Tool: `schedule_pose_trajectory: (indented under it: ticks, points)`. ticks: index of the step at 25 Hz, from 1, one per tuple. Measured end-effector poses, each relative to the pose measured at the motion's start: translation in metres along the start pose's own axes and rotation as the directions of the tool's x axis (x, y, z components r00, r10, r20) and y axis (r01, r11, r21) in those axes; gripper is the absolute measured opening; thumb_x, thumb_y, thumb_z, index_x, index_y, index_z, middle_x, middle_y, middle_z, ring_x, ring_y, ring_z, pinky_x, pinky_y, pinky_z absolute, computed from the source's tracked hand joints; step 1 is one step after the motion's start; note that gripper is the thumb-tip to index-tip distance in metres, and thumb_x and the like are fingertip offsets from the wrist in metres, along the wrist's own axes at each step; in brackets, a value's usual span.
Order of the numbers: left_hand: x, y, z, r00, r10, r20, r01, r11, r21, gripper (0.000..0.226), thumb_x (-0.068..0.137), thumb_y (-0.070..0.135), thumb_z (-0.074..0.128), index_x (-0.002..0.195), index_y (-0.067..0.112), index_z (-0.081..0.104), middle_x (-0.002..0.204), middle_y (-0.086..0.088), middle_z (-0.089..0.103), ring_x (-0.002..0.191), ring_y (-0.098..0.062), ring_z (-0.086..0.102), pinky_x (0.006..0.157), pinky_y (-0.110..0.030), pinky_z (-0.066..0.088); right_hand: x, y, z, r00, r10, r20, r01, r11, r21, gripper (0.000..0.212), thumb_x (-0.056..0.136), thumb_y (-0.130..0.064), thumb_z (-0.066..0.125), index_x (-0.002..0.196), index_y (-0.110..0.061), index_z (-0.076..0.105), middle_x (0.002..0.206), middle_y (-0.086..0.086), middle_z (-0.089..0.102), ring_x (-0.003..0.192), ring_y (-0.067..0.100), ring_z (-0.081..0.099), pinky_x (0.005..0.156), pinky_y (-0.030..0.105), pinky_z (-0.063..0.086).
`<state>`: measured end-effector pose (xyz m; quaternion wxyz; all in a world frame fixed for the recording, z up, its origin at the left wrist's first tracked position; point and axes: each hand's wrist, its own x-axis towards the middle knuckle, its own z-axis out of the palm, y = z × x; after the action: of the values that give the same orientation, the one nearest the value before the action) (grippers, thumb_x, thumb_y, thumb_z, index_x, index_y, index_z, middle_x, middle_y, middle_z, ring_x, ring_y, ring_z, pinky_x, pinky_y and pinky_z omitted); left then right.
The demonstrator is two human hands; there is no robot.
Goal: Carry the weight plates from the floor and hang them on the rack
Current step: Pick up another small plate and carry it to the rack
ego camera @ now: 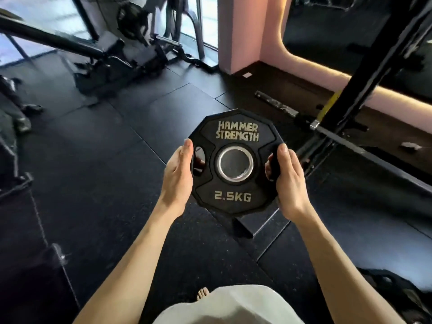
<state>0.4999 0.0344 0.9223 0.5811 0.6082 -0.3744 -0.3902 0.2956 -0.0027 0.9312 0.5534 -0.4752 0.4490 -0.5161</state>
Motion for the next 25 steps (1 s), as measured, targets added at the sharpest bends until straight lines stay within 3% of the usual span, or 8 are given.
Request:
schedule_pose_trajectory:
  ticks: [3, 7, 10, 15, 17, 21, 25]
  points:
    - [0.039, 0.006, -0.059, 0.996, -0.021, -0.088, 0.022, 1.0, 0.009, 0.071, 0.092, 0.066, 0.04, 0.107, 0.0, 0.062, 0.106, -0.014, 0.071, 0.101, -0.027, 0.067, 0.098, -0.055, 0.05, 0.031, 0.003, 0.073, 0.997, -0.009, 0.077, 0.009, 1.0, 0.003, 0.034, 0.104, -0.037, 0.038, 0.079, -0.015, 0.044, 0.065, -0.006, 0.047, 0.06, 0.007, 0.042, 0.059, 0.02, 0.038]
    - [0.11, 0.007, -0.112, 0.984, -0.028, -0.175, 0.028, 1.0, -0.001, 0.066, 0.09, 0.068, 0.041, 0.099, 0.008, 0.064, 0.1, -0.014, 0.072, 0.096, -0.03, 0.068, 0.097, -0.057, 0.049, 0.093, 0.012, 0.153, 0.98, -0.016, 0.197, 0.024, 0.999, -0.038, 0.047, 0.105, -0.036, 0.035, 0.063, -0.03, 0.054, 0.058, -0.012, 0.048, 0.057, 0.006, 0.042, 0.061, 0.024, 0.036]
    - [0.172, 0.007, -0.135, 0.979, -0.016, -0.203, 0.016, 1.0, 0.002, 0.064, 0.091, 0.068, 0.04, 0.106, 0.01, 0.064, 0.11, -0.018, 0.069, 0.107, -0.034, 0.065, 0.098, -0.057, 0.048, 0.149, 0.024, 0.198, 0.981, 0.007, 0.194, -0.006, 1.0, -0.003, 0.037, 0.105, -0.036, 0.037, 0.072, -0.022, 0.046, 0.057, -0.013, 0.049, 0.057, 0.003, 0.043, 0.062, 0.026, 0.037]
    - [0.31, 0.018, -0.159, 0.975, -0.01, -0.224, 0.009, 1.0, -0.006, 0.067, 0.09, 0.068, 0.041, 0.107, 0.007, 0.063, 0.111, -0.021, 0.067, 0.107, -0.037, 0.064, 0.097, -0.059, 0.049, 0.271, 0.025, 0.273, 0.969, -0.01, 0.245, 0.018, 0.999, -0.032, 0.055, 0.105, -0.036, 0.035, 0.054, -0.033, 0.055, 0.055, -0.012, 0.048, 0.057, 0.005, 0.041, 0.065, 0.032, 0.034]
    - [0.361, 0.022, -0.164, 0.977, -0.019, -0.213, 0.018, 1.0, -0.007, 0.071, 0.091, 0.068, 0.041, 0.107, 0.002, 0.061, 0.106, -0.018, 0.07, 0.103, -0.035, 0.066, 0.096, -0.058, 0.049, 0.317, 0.023, 0.296, 0.967, -0.002, 0.255, 0.014, 0.999, -0.046, 0.058, 0.106, -0.035, 0.033, 0.052, -0.034, 0.056, 0.053, -0.013, 0.048, 0.055, 0.003, 0.041, 0.064, 0.03, 0.033]
    - [0.464, 0.028, -0.17, 0.982, -0.003, -0.191, -0.001, 1.0, -0.018, 0.067, 0.096, 0.062, 0.04, 0.097, -0.003, 0.059, 0.081, -0.002, 0.066, 0.08, -0.016, 0.063, 0.089, -0.049, 0.053, 0.405, 0.023, 0.339, 0.969, 0.013, 0.247, -0.001, 0.999, -0.049, 0.06, 0.106, -0.034, 0.033, 0.051, -0.033, 0.058, 0.053, -0.012, 0.049, 0.054, 0.001, 0.041, 0.062, 0.028, 0.033]
    - [0.589, 0.025, -0.179, 0.993, 0.016, -0.119, -0.019, 1.0, -0.02, 0.052, 0.098, 0.058, 0.038, 0.074, 0.014, 0.052, 0.065, 0.009, 0.061, 0.068, -0.009, 0.058, 0.074, -0.034, 0.048, 0.509, 0.046, 0.385, 0.995, -0.003, 0.104, 0.011, 0.997, -0.073, 0.041, 0.104, -0.038, 0.036, 0.069, -0.023, 0.05, 0.056, -0.012, 0.051, 0.056, 0.003, 0.044, 0.062, 0.026, 0.037]
